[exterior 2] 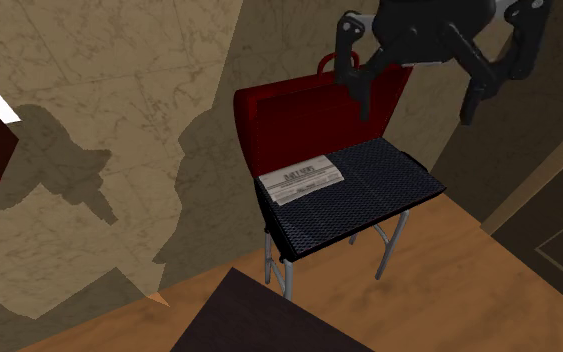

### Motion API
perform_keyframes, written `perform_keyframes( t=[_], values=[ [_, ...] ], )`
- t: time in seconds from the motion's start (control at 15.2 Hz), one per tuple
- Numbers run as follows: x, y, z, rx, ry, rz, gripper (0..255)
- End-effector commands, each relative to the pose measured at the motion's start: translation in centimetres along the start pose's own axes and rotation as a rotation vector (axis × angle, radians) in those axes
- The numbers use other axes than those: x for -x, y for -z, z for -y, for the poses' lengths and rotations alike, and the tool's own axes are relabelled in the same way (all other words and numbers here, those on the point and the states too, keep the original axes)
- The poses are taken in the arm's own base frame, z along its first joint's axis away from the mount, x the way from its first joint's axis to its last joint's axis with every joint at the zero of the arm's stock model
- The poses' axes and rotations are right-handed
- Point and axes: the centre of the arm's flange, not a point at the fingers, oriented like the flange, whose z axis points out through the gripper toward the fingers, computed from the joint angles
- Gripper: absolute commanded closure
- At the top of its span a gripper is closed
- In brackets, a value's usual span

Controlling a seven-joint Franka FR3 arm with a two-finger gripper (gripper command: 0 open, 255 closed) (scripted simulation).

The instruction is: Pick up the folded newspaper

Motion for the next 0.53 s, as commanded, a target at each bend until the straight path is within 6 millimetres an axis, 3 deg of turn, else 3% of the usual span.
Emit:
perform_keyframes(
  t=[0.0,0.46],
  values=[
    [-1.3,-1.1,2.8,0.041,0.044,-0.021,0],
    [-3.7,-5.6,12.2,0.186,0.193,-0.086,0]
  ],
)
